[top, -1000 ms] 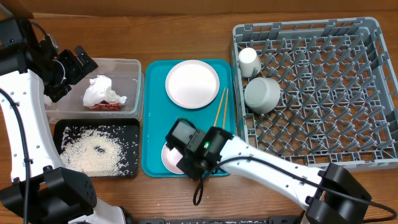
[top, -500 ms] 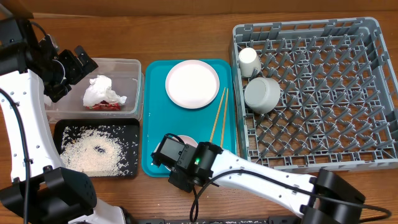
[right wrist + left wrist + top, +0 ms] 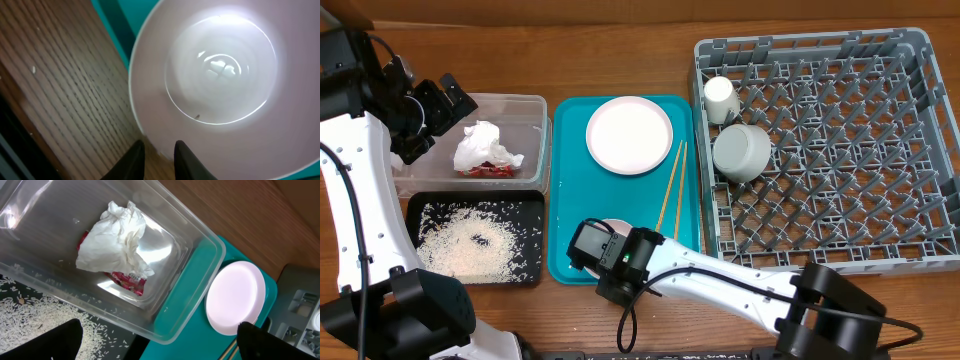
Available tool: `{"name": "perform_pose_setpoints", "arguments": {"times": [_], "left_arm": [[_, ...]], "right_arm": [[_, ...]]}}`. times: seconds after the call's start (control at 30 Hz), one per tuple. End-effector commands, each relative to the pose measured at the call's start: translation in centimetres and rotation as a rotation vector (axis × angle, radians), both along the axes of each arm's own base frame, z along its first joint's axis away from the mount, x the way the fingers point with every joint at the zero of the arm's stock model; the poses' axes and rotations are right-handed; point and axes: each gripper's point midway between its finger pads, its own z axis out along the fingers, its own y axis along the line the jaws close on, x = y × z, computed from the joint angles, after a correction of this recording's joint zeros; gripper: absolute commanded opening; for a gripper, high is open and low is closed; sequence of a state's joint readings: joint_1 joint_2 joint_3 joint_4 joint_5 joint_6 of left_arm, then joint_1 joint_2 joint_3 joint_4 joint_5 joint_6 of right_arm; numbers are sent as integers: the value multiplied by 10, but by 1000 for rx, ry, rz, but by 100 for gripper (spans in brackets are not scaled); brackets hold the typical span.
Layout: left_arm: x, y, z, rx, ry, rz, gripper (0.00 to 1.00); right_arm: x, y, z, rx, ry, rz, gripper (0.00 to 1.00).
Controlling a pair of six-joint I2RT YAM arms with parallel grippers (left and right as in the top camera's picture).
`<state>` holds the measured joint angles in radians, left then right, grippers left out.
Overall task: Sort waste into correct bins and load items into the dishwasher
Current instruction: 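Grasp the small white plate's rim with the right gripper and lift, then carry the small white plate into the rack's front area and release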
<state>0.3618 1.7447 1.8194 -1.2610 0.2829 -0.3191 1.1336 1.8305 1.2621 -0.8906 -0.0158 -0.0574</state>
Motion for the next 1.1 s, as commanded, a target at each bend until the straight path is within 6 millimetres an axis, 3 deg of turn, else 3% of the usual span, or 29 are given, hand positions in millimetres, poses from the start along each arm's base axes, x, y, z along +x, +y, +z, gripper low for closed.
{"name": "perform_pose_setpoints", "arguments": {"times": [0.0, 0.07, 0.37, 0.5, 0.67, 0.83, 0.93, 1.07], "left_arm": [[1, 0, 11, 12, -27, 9, 100], [1, 0, 11, 11, -27, 9, 100], [1, 0, 11, 12, -27, 9, 100], [1, 0, 11, 12, -27, 9, 100], [1, 0, 11, 12, -27, 9, 100], [1, 0, 11, 12, -27, 9, 100], [1, 0, 11, 12, -27, 9, 100], [1, 0, 11, 12, -27, 9, 100]], "right_arm": [[4, -8, -18, -69, -15, 23, 22], [5, -9, -20, -79, -17, 23, 22], [6, -7, -16, -72, -20, 21, 4], [3, 3, 0, -43, 11, -6, 4], [-6, 17, 48, 65, 94, -82, 4], [-5, 0, 107, 177, 149, -279, 4], [-8, -7, 154, 334, 211, -302, 4], [2, -36, 217, 540, 219, -373, 4]]}}
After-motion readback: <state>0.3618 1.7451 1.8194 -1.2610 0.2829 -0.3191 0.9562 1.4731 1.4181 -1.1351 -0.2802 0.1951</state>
